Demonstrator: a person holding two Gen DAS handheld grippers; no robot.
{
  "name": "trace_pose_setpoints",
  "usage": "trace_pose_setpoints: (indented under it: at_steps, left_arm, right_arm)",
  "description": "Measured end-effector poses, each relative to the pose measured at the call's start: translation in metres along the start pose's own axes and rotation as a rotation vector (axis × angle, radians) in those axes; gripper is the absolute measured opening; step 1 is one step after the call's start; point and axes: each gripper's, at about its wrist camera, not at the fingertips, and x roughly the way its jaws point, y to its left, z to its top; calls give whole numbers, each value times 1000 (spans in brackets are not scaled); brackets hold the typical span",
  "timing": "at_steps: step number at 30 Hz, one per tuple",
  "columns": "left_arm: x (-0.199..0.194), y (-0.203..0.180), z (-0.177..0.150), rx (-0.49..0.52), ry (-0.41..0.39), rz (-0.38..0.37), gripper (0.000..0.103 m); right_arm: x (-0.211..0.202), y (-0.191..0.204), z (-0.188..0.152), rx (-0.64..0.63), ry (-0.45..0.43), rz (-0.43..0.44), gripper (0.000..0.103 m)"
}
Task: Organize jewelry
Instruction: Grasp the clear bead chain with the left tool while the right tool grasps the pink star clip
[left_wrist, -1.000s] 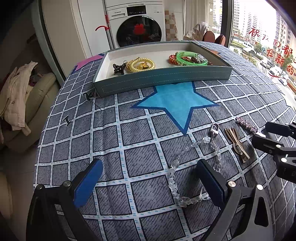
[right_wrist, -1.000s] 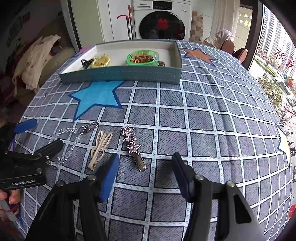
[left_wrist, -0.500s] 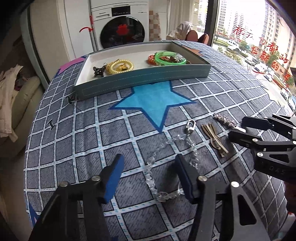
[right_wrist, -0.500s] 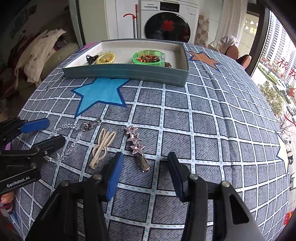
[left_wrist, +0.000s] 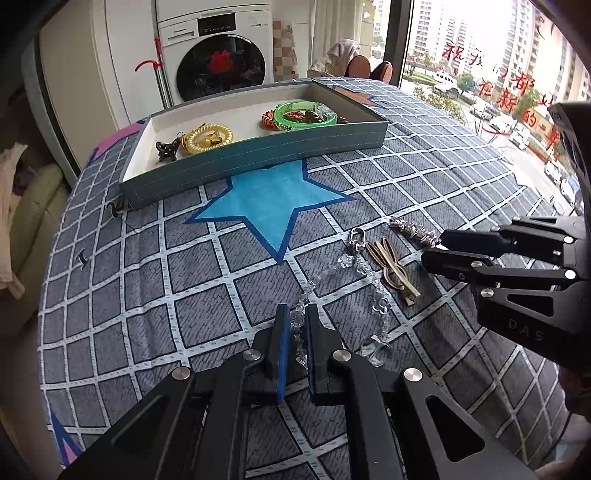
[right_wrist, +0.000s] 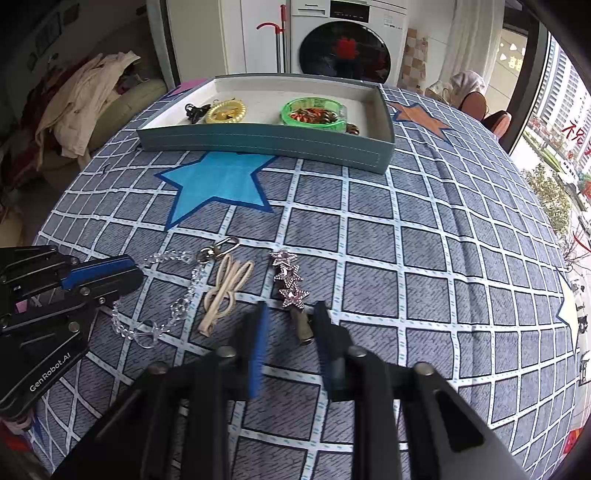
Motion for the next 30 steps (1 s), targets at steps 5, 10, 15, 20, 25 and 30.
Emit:
trace_pose_setpoints:
  at_steps: [5,10,15,20,25,30]
  left_arm:
    - [-4,8,-2,-52,0,-41,28]
    - [-11,13,-2,-80,-14,-61,28]
    - [-19,16,3,-99,-35,-82,28]
    - [-29,16,8,-108,-57,-96,28]
    - [-38,17,14,-116,-81,-105,28]
    - [-46,17,20,-116,-104,-104,28]
  right_arm:
    - [-2,-2,-2,28,-10,2,11]
    - [-9,-12,-6,72,-25,16,11]
    - [-20,-17,-6,94,-53,23,11]
    - [-27,-19,-4,104,-72,32,11]
    - [-33,-21,-1,115,-87,46,11]
    - [-41,-24,3,136,-102,65,11]
